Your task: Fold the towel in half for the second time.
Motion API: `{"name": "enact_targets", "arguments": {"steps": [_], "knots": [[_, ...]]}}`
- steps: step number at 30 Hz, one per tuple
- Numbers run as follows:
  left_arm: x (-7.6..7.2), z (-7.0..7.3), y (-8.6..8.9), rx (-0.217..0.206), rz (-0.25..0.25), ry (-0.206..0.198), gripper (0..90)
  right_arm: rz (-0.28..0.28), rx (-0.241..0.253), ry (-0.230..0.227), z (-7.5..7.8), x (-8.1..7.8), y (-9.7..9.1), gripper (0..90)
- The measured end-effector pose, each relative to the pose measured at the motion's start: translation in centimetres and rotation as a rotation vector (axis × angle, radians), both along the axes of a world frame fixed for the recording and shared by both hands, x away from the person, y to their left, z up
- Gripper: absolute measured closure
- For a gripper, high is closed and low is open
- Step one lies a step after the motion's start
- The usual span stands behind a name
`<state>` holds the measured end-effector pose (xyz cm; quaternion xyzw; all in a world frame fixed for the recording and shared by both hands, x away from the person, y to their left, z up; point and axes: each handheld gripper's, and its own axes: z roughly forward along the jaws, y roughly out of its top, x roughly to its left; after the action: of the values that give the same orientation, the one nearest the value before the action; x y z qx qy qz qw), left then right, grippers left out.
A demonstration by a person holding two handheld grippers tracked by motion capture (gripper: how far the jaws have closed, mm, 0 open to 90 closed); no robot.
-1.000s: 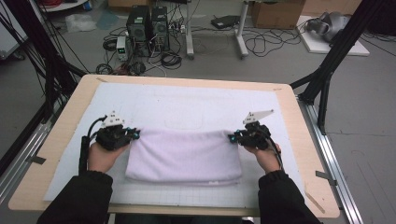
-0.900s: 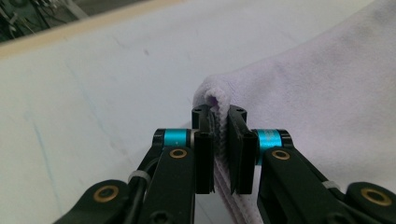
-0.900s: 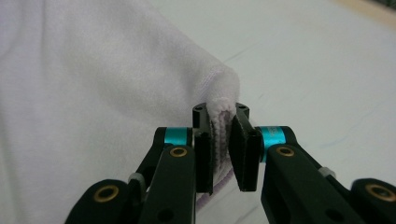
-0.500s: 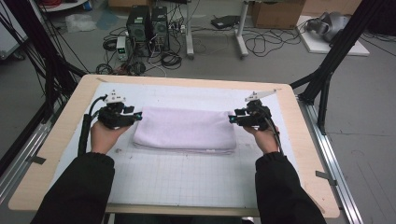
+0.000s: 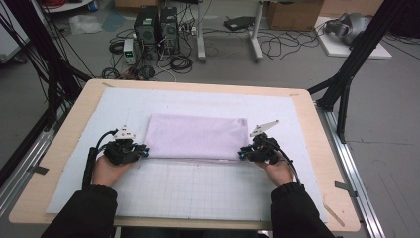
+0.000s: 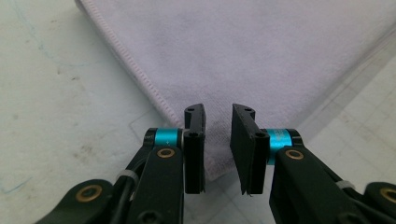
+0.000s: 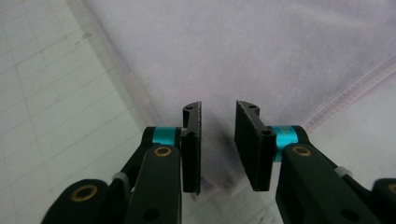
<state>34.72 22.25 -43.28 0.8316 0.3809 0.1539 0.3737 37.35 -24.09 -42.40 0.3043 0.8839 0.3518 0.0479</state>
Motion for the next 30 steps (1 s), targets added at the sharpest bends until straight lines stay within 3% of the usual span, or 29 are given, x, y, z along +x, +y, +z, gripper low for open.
{"name": "enact_targets", "arguments": {"steps": [1, 4, 8, 10, 13, 15, 18, 20, 24, 30], "knots": [[-0.1, -0.1, 0.0, -0.001, 0.007, -0.002, 73.6, 0.005, -0.005, -0.001, 0.0, -0.2, 0.0, 72.3], [-0.2, -0.4, 0.2, -0.019, 0.016, -0.010, 72.5, 0.007, -0.012, -0.063, -0.6, -1.1, -0.2, 72.9], [-0.4, -0.5, 0.2, -0.026, 0.029, -0.020, 71.0, -0.018, 0.050, -0.058, -1.2, -1.6, -1.0, 72.3], [-0.6, -0.3, 0.2, -0.020, 0.037, -0.032, 66.5, -0.029, 0.059, -0.074, -1.1, -1.8, -1.1, 66.9], [-1.2, 0.1, 0.3, -0.046, 0.047, -0.049, 64.0, -0.047, 0.075, -0.081, -0.9, -2.0, -1.2, 61.0], [-2.1, 0.5, 0.2, -0.083, 0.050, -0.096, 62.4, -0.054, 0.108, -0.087, -0.7, -2.0, -1.4, 58.8], [-2.9, 0.7, -0.2, -0.091, 0.045, -0.115, 56.3, -0.081, 0.131, -0.108, -0.3, -2.3, -1.5, 51.0], [-3.3, 0.8, -0.4, -0.096, 0.025, -0.109, 51.4, -0.100, 0.151, -0.118, -0.1, -2.4, -1.7, 44.8], [-4.2, 1.0, -0.7, -0.126, 0.006, -0.118, 43.0, -0.117, 0.144, -0.125, 0.4, -3.0, -1.8, 35.0], [-5.1, 1.4, -0.2, -0.149, 0.000, -0.130, 36.8, -0.142, 0.139, -0.164, 1.2, -3.9, -1.8, 21.2]]}}
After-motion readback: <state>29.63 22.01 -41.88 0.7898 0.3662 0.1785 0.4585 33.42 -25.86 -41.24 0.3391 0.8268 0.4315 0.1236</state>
